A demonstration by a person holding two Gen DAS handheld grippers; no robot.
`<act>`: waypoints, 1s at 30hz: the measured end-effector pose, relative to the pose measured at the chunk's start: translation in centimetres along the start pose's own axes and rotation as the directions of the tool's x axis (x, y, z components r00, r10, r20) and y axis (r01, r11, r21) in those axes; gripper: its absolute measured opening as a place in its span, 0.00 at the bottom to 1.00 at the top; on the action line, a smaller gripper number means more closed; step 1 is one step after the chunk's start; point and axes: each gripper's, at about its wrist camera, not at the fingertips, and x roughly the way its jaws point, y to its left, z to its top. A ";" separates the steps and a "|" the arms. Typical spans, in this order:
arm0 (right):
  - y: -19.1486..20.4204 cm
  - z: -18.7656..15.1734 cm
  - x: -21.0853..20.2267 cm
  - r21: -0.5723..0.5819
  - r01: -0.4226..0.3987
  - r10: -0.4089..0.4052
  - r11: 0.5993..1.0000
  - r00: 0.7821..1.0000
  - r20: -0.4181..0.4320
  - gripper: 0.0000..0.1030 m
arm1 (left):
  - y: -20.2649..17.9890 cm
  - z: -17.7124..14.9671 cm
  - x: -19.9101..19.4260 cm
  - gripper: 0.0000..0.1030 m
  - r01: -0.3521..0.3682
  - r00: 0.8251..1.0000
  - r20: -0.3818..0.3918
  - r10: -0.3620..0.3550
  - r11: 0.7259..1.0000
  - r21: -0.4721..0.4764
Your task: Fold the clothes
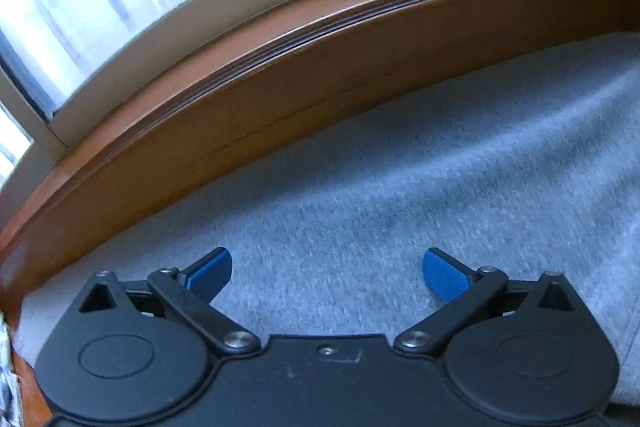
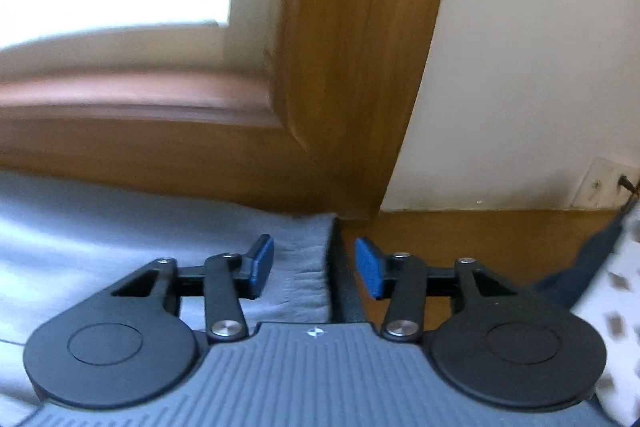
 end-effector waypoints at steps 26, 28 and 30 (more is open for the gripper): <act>15.6 -13.9 -22.6 -0.429 -0.690 0.714 0.583 0.687 -0.136 0.74 | 2.2 -19.5 -20.0 0.99 -0.154 0.987 -0.095 0.129 0.922 -0.356; 16.5 -14.5 -22.9 -0.487 -0.671 0.703 0.559 0.695 -0.152 0.74 | 1.2 -20.4 -20.5 0.99 -0.144 0.988 -0.097 0.118 0.930 -0.337; 17.1 -15.0 -22.9 -0.531 -0.651 0.689 0.543 0.707 -0.162 0.74 | 0.4 -21.1 -20.8 0.99 -0.137 0.989 -0.093 0.113 0.939 -0.316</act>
